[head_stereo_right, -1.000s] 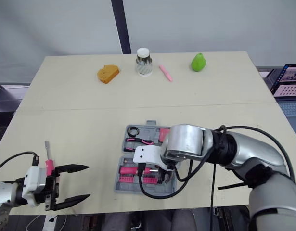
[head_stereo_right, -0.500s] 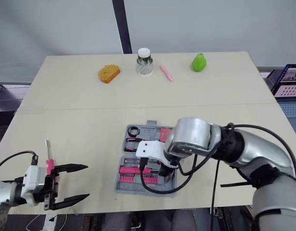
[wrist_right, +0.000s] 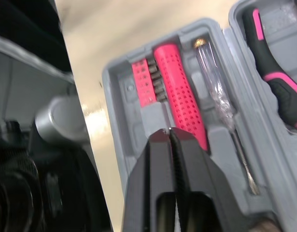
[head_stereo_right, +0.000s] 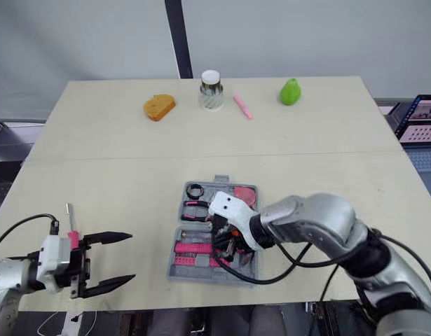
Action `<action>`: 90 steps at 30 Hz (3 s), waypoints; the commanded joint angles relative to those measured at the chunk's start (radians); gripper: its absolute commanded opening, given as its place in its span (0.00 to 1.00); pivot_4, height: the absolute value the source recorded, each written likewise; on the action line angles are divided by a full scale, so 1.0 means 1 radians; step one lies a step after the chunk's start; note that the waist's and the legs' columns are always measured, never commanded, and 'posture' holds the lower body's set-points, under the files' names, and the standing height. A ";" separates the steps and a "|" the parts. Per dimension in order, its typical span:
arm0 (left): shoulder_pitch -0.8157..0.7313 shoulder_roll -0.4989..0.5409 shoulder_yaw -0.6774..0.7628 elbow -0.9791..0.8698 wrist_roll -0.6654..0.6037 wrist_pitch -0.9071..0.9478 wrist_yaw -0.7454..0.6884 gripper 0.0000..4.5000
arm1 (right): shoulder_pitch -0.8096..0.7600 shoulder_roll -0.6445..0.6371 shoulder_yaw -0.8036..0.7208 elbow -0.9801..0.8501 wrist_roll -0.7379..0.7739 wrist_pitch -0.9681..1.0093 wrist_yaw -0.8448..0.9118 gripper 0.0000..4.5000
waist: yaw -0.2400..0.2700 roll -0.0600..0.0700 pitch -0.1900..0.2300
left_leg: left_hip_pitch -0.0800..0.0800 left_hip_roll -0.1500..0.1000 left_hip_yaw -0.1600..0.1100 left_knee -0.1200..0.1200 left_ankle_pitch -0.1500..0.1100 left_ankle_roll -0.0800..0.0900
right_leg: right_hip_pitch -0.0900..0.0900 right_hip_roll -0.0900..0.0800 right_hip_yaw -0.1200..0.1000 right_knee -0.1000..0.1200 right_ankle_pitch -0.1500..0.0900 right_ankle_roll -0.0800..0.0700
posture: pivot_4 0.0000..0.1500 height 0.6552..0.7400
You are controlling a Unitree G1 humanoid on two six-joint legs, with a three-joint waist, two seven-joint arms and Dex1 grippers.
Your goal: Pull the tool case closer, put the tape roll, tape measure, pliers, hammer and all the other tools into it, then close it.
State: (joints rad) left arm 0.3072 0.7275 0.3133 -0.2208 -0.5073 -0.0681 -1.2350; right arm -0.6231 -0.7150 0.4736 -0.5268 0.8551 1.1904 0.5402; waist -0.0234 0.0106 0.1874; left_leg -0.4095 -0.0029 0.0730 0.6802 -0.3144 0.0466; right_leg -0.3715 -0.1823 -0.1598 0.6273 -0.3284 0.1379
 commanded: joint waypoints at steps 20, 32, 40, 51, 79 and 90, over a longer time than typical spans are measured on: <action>0.102 -0.006 0.068 -0.064 -0.012 -0.035 0.028 1.00 | 0.101 0.054 0.117 0.284 -0.523 -0.576 0.461 0.01 | 0.000 -0.003 0.001 | 0.003 0.000 -0.001 0.000 0.000 0.000 | 0.005 0.000 -0.001 -0.001 0.000 0.000 | 1.00 0.47; 0.116 -0.010 0.063 -0.066 -0.010 -0.043 0.030 1.00 | 0.116 0.091 0.097 0.307 -0.592 -0.573 0.512 0.01 | 0.002 -0.003 0.001 | 0.003 0.000 -0.002 0.001 0.000 0.000 | 0.005 0.000 -0.001 -0.001 0.000 0.000 | 1.00 0.47; 0.110 -0.005 0.056 -0.053 -0.012 -0.047 0.019 1.00 | 0.128 0.109 0.098 0.319 -0.616 -0.560 0.512 0.01 | 0.002 -0.003 0.001 | 0.004 0.000 -0.002 0.001 0.000 0.000 | 0.005 0.000 -0.001 -0.001 0.000 0.000 | 1.00 0.47; 0.106 -0.007 0.050 -0.052 -0.012 -0.045 0.013 1.00 | 0.130 0.129 0.075 0.329 -0.620 -0.546 0.505 0.01 | 0.002 -0.003 0.001 | 0.004 0.000 -0.002 0.001 0.000 0.000 | 0.005 0.000 -0.001 -0.001 0.000 0.000 | 1.00 0.47; 0.108 0.000 0.056 -0.070 -0.014 -0.030 0.022 1.00 | 0.181 0.148 0.095 0.385 -0.670 -0.531 0.497 0.01 | 0.004 -0.006 -0.001 | 0.007 0.000 -0.004 0.001 0.000 0.000 | 0.010 0.001 -0.002 -0.001 0.000 0.000 | 1.00 0.47; 0.103 0.007 0.062 -0.074 -0.019 -0.019 0.020 1.00 | 0.202 0.157 0.104 0.426 -0.688 -0.534 0.487 0.01 | 0.002 -0.012 -0.005 | 0.009 0.001 -0.005 0.001 -0.001 -0.001 | 0.011 0.002 -0.002 -0.001 0.000 -0.001 | 1.00 0.47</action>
State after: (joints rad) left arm 0.4062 0.7237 0.3541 -0.2655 -0.5072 -0.0865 -1.2141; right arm -0.4508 -0.5501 0.5435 -0.1521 0.2128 0.6321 1.0415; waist -0.0218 -0.0015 0.1826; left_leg -0.4004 -0.0021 0.0676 0.6807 -0.3152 0.0452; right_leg -0.3600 -0.1807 -0.1620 0.6261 -0.3288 0.1374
